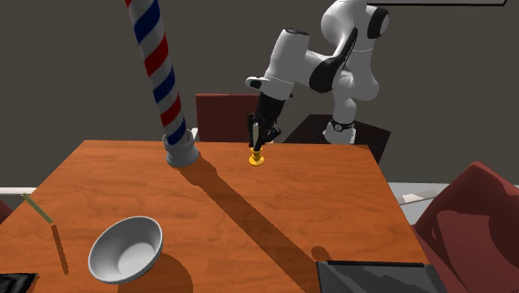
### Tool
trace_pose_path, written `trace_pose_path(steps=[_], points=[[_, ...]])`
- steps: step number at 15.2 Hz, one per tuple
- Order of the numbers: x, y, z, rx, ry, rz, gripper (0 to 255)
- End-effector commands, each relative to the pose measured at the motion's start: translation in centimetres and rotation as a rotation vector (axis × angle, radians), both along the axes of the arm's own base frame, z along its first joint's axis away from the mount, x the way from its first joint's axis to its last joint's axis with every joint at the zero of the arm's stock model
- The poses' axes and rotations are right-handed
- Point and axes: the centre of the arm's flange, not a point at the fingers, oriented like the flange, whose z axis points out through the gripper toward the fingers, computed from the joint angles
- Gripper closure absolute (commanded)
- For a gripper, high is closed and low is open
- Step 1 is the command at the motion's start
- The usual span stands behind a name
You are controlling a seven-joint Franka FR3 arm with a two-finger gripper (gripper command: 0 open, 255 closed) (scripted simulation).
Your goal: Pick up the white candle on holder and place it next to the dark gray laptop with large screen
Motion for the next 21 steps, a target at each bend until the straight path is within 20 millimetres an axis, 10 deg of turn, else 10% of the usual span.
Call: trace_pose_path(steps=[1,3,21], points=[[0.0,0.0,1.0,0.0,0.001,0.0,255],[0.0,0.0,1.9,0.0,0.001,0.0,255],[-4.1,23.5,2.1,0.0,0.001,0.0,255]])
